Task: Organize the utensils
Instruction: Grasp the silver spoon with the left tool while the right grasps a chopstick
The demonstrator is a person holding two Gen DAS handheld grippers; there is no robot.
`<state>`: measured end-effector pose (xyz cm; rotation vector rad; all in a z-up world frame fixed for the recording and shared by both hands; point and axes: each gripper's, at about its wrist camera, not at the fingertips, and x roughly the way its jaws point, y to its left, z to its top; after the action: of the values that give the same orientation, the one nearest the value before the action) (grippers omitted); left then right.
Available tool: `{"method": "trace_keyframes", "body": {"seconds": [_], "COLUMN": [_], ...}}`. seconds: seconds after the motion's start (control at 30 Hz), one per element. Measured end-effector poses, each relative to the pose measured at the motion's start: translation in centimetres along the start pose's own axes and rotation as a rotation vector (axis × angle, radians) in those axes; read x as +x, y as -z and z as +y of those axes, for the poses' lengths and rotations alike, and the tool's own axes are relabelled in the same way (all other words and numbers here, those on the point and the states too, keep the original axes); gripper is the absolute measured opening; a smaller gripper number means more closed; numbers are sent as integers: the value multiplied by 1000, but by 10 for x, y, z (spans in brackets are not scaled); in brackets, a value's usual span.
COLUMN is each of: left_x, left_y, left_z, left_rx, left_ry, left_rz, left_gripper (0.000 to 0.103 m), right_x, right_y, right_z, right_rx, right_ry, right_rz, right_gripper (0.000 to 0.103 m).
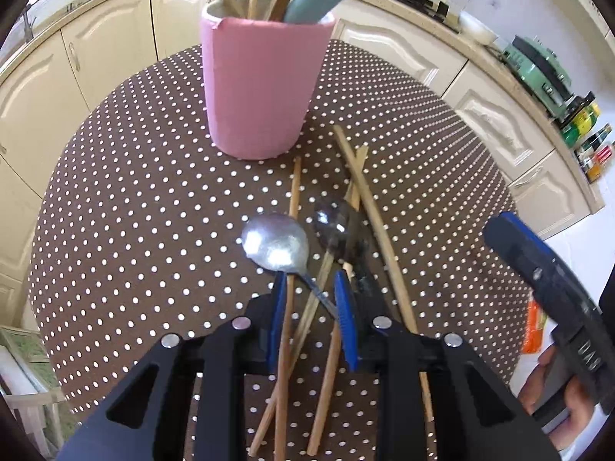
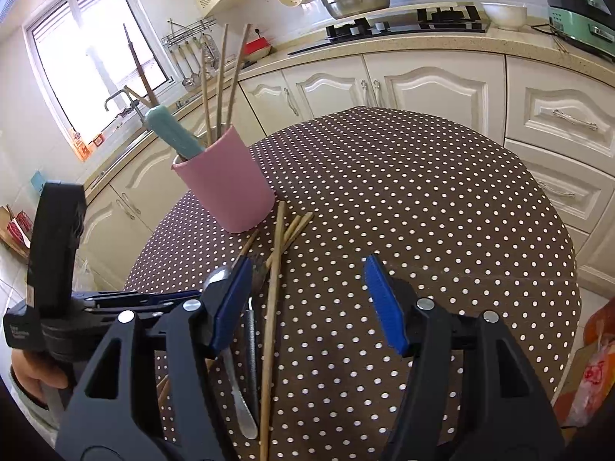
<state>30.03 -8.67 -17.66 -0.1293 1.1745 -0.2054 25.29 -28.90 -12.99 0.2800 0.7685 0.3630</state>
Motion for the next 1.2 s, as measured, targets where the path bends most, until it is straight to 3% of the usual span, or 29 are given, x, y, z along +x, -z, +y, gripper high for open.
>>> {"method": "trace_keyframes", "body": {"seconds": [0.1, 0.43, 0.87, 1.2], "left_x": [8, 13, 25, 38], "left_y": [-5, -21, -15, -40], "left_z": [-2, 8, -12, -18], "left_rx": [-1, -49, 10, -5], "left_ry": [-11, 20, -16, -5], "left_rz": [10, 39, 62, 65], "left_gripper": [13, 12, 10, 10], "right_x": [2, 12, 22, 26], "right_y": [-1, -3, -7, -4], "right_z": [-4, -3, -9, -6], "right_rx": [11, 3, 13, 8], "right_ry": [-7, -11, -15, -18], "right_rz": [4, 27, 38, 48], "right_gripper": [61, 61, 62, 62]}}
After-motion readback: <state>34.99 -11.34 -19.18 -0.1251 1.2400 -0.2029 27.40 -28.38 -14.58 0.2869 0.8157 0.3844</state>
